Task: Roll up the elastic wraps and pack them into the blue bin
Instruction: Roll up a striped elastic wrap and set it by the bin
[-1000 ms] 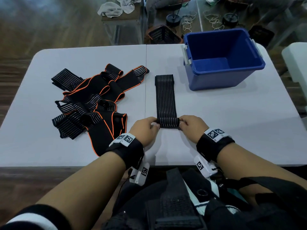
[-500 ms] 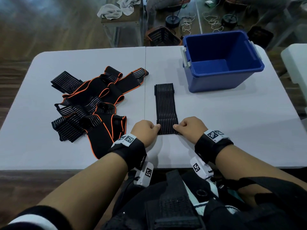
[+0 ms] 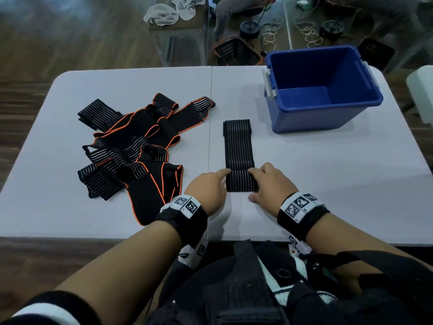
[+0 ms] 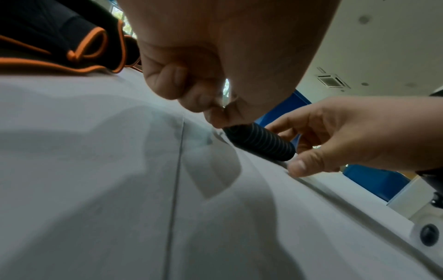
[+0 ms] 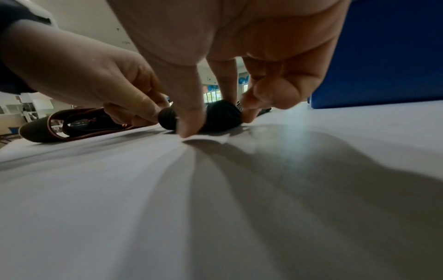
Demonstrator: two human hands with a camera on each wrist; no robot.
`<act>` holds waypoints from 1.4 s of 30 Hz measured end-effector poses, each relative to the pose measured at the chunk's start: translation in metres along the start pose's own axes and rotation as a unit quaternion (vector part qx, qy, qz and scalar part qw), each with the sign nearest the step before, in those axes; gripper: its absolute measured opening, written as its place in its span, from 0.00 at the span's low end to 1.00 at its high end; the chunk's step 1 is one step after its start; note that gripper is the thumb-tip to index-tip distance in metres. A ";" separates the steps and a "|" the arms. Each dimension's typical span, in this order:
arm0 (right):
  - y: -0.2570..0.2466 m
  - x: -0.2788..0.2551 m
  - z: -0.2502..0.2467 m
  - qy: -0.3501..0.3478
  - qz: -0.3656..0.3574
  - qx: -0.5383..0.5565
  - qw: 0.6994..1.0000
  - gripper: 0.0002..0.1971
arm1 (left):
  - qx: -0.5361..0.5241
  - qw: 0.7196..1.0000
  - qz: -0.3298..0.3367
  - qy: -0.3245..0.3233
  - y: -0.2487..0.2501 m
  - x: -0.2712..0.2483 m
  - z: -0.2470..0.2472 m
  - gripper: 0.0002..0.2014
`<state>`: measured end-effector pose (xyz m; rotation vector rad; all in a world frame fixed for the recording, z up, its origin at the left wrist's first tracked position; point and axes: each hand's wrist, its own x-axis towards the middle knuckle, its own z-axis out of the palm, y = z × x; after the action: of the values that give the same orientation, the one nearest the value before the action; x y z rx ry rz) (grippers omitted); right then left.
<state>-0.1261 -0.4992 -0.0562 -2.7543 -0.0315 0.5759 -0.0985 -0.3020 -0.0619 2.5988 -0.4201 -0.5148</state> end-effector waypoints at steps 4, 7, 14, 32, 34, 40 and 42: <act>0.005 0.007 0.002 0.017 0.007 0.039 0.999 0.29 | -0.033 0.999 -0.004 -0.008 -0.005 0.005 0.002 0.29; 0.004 0.016 -0.003 0.022 0.035 0.100 0.994 0.19 | -0.109 0.993 -0.052 0.019 -0.004 0.013 0.002 0.22; 0.009 0.024 -0.013 0.009 0.082 0.200 0.976 0.20 | -0.201 0.972 -0.122 0.017 0.004 0.020 -0.003 0.13; 0.006 0.014 -0.014 0.045 0.022 0.072 0.996 0.19 | -0.002 0.999 0.014 0.048 0.006 0.011 -0.002 0.22; 0.008 0.012 -0.013 0.011 0.013 0.058 0.998 0.25 | -0.005 0.999 0.023 0.030 0.002 0.010 -0.001 0.29; 0.011 0.023 -0.008 0.021 0.041 0.126 0.991 0.20 | -0.089 0.995 -0.037 0.017 0.002 0.020 0.003 0.25; 0.008 0.027 -0.010 0.026 0.056 0.161 0.985 0.12 | -0.132 0.988 -0.072 0.029 0.007 0.023 0.002 0.19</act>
<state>-0.0980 -0.5077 -0.0601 -2.4644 0.2124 0.4895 -0.0804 -0.3170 -0.0671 2.3904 -0.1332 -0.5057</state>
